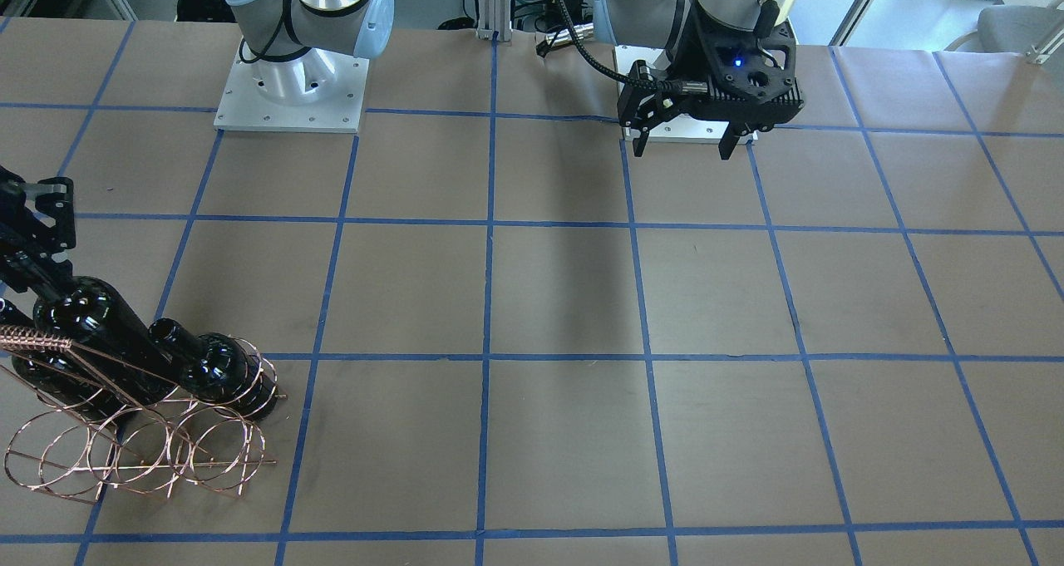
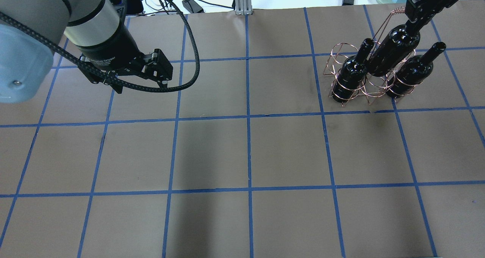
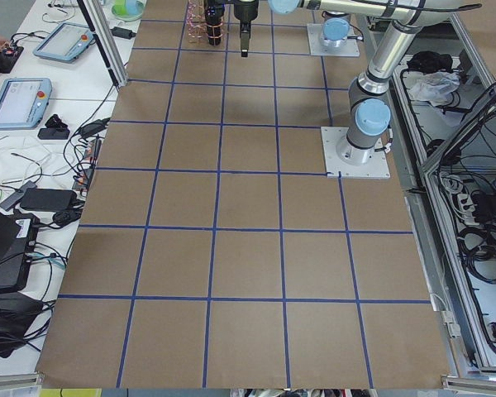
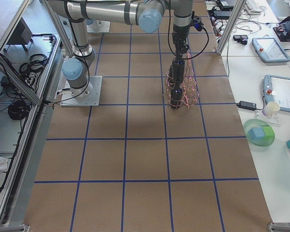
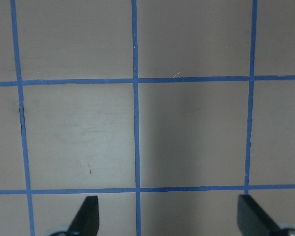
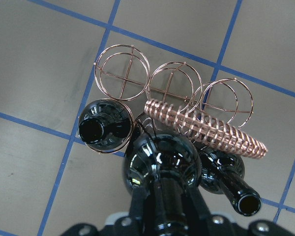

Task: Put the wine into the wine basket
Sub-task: 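Tilt and lower the bottle into the rack's empty slot with the right gripper, then open the right gripper and release the bottle in the rack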

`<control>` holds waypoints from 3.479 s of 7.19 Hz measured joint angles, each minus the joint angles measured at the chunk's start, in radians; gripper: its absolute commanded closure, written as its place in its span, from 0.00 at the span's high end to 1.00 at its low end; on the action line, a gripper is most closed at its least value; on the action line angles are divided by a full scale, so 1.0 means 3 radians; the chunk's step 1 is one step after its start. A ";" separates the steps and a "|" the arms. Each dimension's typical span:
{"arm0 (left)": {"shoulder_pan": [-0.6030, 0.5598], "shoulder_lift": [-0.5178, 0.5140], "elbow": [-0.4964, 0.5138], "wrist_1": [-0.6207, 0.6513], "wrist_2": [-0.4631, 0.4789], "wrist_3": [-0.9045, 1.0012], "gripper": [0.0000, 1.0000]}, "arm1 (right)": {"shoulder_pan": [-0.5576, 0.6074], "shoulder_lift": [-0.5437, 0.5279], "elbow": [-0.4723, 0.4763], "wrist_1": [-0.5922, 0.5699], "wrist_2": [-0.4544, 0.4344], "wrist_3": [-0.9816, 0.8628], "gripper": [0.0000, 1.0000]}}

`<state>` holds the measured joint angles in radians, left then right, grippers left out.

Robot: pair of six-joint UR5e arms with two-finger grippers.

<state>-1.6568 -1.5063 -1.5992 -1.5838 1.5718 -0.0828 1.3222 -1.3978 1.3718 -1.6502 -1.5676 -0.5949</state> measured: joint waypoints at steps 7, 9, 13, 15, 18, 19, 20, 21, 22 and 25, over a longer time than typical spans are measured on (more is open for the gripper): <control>0.0001 -0.0007 -0.0006 0.0013 -0.0007 -0.0009 1.00 | 0.0021 0.0047 0.0031 0.0106 -0.0218 -0.0061 0.00; 0.0001 -0.0003 -0.0007 0.0013 -0.0007 -0.0009 1.00 | 0.0023 0.0061 0.0034 0.0143 -0.0216 -0.0066 0.00; 0.0001 0.0003 -0.0007 0.0014 0.0009 -0.0009 1.00 | 0.0021 0.0172 0.0035 0.0137 -0.0220 -0.0125 0.00; 0.0000 0.0008 -0.0006 0.0014 0.0020 -0.0010 1.00 | 0.0021 0.0222 0.0036 0.0135 -0.0219 -0.0136 0.00; 0.0001 0.0005 -0.0008 0.0011 0.0024 -0.0010 1.00 | 0.0021 0.0295 0.0055 0.0096 -0.0222 -0.0165 0.00; 0.0000 0.0005 -0.0008 0.0010 0.0024 -0.0010 1.00 | 0.0021 0.0315 0.0073 0.0074 -0.0222 -0.0175 0.00; 0.0000 0.0005 -0.0008 0.0011 0.0024 -0.0010 1.00 | 0.0021 0.0333 0.0088 0.0053 -0.0221 -0.0180 0.00; 0.0000 0.0005 -0.0008 0.0009 0.0023 -0.0010 1.00 | 0.0021 0.0348 0.0108 0.0029 -0.0221 -0.0182 0.00; 0.0000 0.0005 -0.0008 0.0008 0.0023 -0.0010 1.00 | 0.0021 0.0357 0.0156 -0.0032 -0.0220 -0.0180 0.00; 0.0000 0.0005 -0.0008 0.0003 0.0027 -0.0010 1.00 | 0.0021 0.0368 0.0271 -0.0149 -0.0225 -0.0170 0.43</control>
<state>-1.6567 -1.5048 -1.6015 -1.5829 1.5799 -0.0859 1.3284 -1.2874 1.4530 -1.6948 -1.6351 -0.6459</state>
